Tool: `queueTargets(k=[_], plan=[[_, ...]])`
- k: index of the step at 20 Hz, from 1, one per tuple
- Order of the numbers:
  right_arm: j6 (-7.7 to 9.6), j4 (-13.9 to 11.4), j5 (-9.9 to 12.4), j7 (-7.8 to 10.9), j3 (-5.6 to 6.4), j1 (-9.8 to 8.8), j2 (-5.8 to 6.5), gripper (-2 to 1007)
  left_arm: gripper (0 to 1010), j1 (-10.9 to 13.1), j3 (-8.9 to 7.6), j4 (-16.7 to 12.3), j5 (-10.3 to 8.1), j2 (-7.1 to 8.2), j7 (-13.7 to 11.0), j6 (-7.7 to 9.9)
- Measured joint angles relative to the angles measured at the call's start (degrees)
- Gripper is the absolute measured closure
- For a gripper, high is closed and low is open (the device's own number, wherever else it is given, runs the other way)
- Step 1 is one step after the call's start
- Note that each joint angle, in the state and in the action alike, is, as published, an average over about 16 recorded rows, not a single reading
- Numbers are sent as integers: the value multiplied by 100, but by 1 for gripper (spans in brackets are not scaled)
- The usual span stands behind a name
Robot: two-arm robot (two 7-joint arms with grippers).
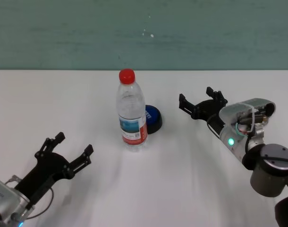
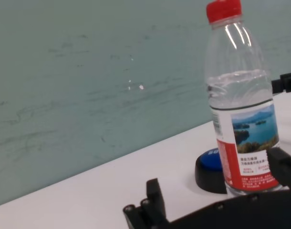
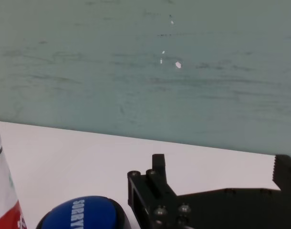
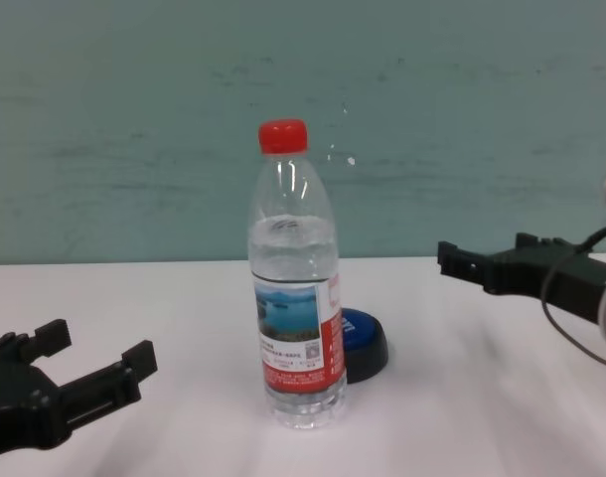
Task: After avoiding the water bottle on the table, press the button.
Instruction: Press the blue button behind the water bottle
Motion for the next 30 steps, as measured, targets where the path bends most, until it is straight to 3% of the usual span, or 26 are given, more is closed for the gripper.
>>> queueTargets(k=[10, 24, 30], plan=[[14, 532, 3, 138, -163, 430, -37, 1, 0, 0, 0, 0, 0, 0, 0, 0], [-24, 1494, 44, 389, -380, 1088, -128, 1, 0, 0, 0, 0, 0, 0, 0, 0], [-33, 1825, 86, 484, -451, 1273, -164, 1, 0, 0, 0, 0, 0, 0, 0, 0]])
